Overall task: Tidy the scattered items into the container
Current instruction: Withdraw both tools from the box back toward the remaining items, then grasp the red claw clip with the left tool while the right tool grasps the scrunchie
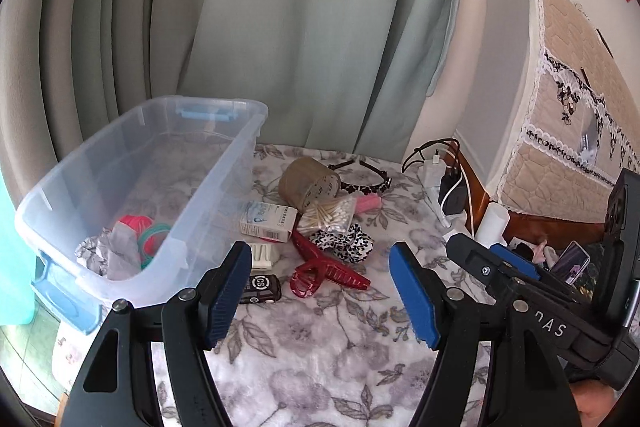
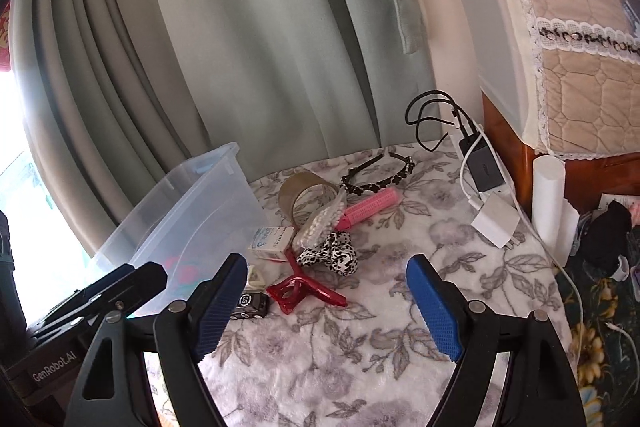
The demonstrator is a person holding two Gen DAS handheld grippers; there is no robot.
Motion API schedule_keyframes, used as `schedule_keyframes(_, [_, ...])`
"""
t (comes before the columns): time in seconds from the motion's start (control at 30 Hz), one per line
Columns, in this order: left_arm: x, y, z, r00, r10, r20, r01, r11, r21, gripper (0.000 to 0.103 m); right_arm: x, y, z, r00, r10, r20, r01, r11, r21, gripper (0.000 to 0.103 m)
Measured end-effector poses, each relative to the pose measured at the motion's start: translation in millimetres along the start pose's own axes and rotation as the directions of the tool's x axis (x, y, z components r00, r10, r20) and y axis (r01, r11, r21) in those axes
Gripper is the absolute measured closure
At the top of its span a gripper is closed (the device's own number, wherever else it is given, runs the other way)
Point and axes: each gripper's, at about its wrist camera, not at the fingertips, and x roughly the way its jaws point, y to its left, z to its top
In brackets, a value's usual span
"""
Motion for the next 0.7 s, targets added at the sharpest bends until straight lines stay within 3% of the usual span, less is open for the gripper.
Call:
schedule_keyframes(0.23, [33.9, -2.2, -20.6, 0.995, -0.022, -0.098, 0.02, 1.0, -0.023, 0.031, 25.6, -16.4, -9.7, 0.989, 0.003, -0.146, -0.002, 1.0, 0.006, 0.016])
schedule_keyframes(0.37, [44.8, -7.2, -28.6, 0.994, 0.042, -0.102, -0.038, 0.998, 0.041, 0.031, 39.2, -20.8, -17.6, 0.981, -0.01, -0.196, 0.011, 1.0, 0.002, 0.016])
schedule_keyframes(0.5, [58.3, -11.9, -35.2, 0.988, 0.09, -0.127, -0.074, 0.99, 0.121, 0.031, 47.0, -26.1, -23.0, 0.977, 0.015, -0.214, -0.012, 1.0, 0.013, 0.016])
schedule_keyframes(0.7, [80.7, -18.2, -37.9, 0.983, 0.094, -0.155, -0.063, 0.979, 0.192, 0.031, 61.1, -22.5, -21.5, 0.975, 0.001, -0.222, -0.011, 0.999, -0.045, 0.018])
